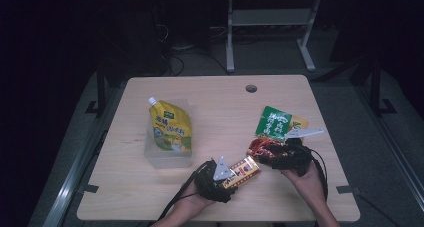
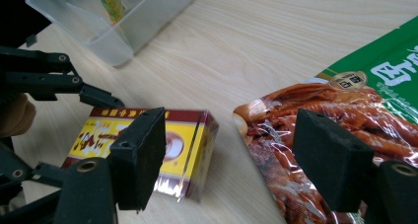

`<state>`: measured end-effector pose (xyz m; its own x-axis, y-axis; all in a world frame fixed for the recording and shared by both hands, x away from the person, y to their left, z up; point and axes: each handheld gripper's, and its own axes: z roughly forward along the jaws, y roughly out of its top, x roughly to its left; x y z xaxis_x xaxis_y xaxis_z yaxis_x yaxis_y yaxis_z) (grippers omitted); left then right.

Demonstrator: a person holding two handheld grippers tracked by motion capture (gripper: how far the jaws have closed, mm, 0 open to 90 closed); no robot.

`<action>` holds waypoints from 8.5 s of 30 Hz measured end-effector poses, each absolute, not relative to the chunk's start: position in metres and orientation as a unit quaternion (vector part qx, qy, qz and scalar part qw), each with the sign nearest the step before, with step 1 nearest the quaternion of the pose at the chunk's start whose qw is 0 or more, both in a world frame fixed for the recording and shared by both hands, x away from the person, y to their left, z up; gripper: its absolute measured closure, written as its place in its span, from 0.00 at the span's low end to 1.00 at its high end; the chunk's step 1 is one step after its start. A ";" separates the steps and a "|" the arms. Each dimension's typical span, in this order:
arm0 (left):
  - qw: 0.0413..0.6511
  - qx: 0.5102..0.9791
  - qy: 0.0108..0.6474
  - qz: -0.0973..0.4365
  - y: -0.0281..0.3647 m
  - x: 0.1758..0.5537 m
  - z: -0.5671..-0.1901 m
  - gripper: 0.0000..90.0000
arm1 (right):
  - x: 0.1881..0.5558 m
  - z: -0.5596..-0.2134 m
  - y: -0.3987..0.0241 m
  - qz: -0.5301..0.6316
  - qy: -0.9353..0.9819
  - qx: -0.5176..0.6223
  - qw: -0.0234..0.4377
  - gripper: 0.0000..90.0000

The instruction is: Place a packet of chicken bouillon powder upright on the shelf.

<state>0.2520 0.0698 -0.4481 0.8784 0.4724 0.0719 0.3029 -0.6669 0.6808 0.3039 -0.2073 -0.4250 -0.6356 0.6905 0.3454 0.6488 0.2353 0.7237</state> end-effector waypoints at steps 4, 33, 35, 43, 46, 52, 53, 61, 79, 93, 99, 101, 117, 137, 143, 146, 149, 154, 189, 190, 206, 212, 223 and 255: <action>0.350 0.901 0.221 0.133 0.073 0.257 -0.443 0.36 | 0.308 -0.423 -0.204 0.450 0.782 0.431 0.010 0.28; 0.389 0.861 0.266 0.192 0.070 0.270 -0.425 0.36 | 0.330 -0.438 -0.181 0.474 0.739 0.466 -0.108 0.30; 0.388 0.862 0.264 0.194 0.069 0.270 -0.426 0.36 | 0.331 -0.439 -0.181 0.479 0.733 0.468 -0.123 0.34; 0.398 0.854 0.273 0.193 0.065 0.270 -0.428 0.36 | 0.331 -0.441 -0.181 0.489 0.711 0.484 -0.149 0.41; 0.400 0.852 0.277 0.194 0.062 0.270 -0.429 0.36 | 0.332 -0.442 -0.183 0.497 0.697 0.494 -0.155 0.43; 0.388 0.856 0.287 0.184 0.061 0.274 -0.434 0.35 | 0.331 -0.442 -0.182 0.503 0.685 0.508 -0.141 0.52; 0.388 0.856 0.291 0.177 0.061 0.274 -0.435 0.35 | 0.331 -0.441 -0.183 0.506 0.683 0.507 -0.141 0.54; 0.382 0.860 0.295 0.166 0.060 0.275 -0.439 0.34 | 0.326 -0.427 -0.181 0.526 0.684 0.488 -0.130 0.71; 0.396 0.865 0.273 0.141 0.072 0.271 -0.437 0.30 | 0.319 -0.387 -0.176 0.513 0.744 0.427 -0.039 0.75; 0.404 0.872 0.246 0.126 0.076 0.255 -0.434 0.29 | 0.325 -0.377 -0.173 0.486 0.791 0.372 0.009 0.75; 0.414 0.870 0.246 0.107 0.082 0.249 -0.439 0.28 | 0.329 -0.373 -0.170 0.487 0.803 0.344 0.018 0.75; 0.414 0.872 0.239 0.107 0.084 0.246 -0.441 0.28 | 0.330 -0.371 -0.168 0.487 0.806 0.335 0.016 0.75; 0.425 0.872 0.224 0.090 0.086 0.234 -0.446 0.26 | 0.343 -0.336 -0.125 0.493 0.840 0.226 0.007 0.75; 0.426 0.873 0.214 0.102 0.091 0.231 -0.442 0.25 | 0.356 -0.317 -0.078 0.494 0.854 0.165 -0.005 0.75; 0.429 0.872 0.213 0.100 0.089 0.228 -0.443 0.25 | 0.357 -0.312 -0.063 0.496 0.856 0.148 -0.007 0.75; 0.432 0.870 0.214 0.101 0.088 0.228 -0.444 0.25 | 0.358 -0.311 -0.058 0.496 0.857 0.143 -0.005 0.75; 0.432 0.872 0.208 0.102 0.087 0.227 -0.444 0.25 | 0.359 -0.309 -0.050 0.497 0.857 0.135 -0.008 0.75; 0.430 0.875 0.201 0.101 0.086 0.227 -0.445 0.25 | 0.361 -0.306 -0.037 0.498 0.859 0.121 -0.010 0.75; 0.438 0.871 0.203 0.096 0.089 0.226 -0.442 0.24 | 0.377 -0.335 0.030 0.473 0.875 0.099 -0.036 0.74; 0.438 0.871 0.203 0.095 0.089 0.226 -0.443 0.24 | 0.377 -0.336 0.031 0.473 0.875 0.095 -0.033 0.74; 0.439 0.870 0.206 0.091 0.089 0.226 -0.443 0.24 | 0.371 -0.352 0.038 0.461 0.882 0.099 -0.018 0.74; 0.439 0.870 0.207 0.091 0.089 0.226 -0.443 0.24 | 0.370 -0.353 0.037 0.458 0.882 0.110 -0.020 0.73; 0.436 0.872 0.202 0.094 0.089 0.226 -0.443 0.24 | 0.365 -0.364 0.037 0.436 0.892 0.116 -0.027 0.69; 0.431 0.873 0.208 0.092 0.089 0.227 -0.445 0.24 | 0.361 -0.358 -0.020 0.463 0.870 0.164 -0.042 0.57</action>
<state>0.2266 0.0886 -0.4448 0.8967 0.4422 -0.0183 0.2837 -0.5426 0.7906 0.3615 -0.0197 -0.3581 -0.9426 0.2472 0.2245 0.3244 0.5180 0.7915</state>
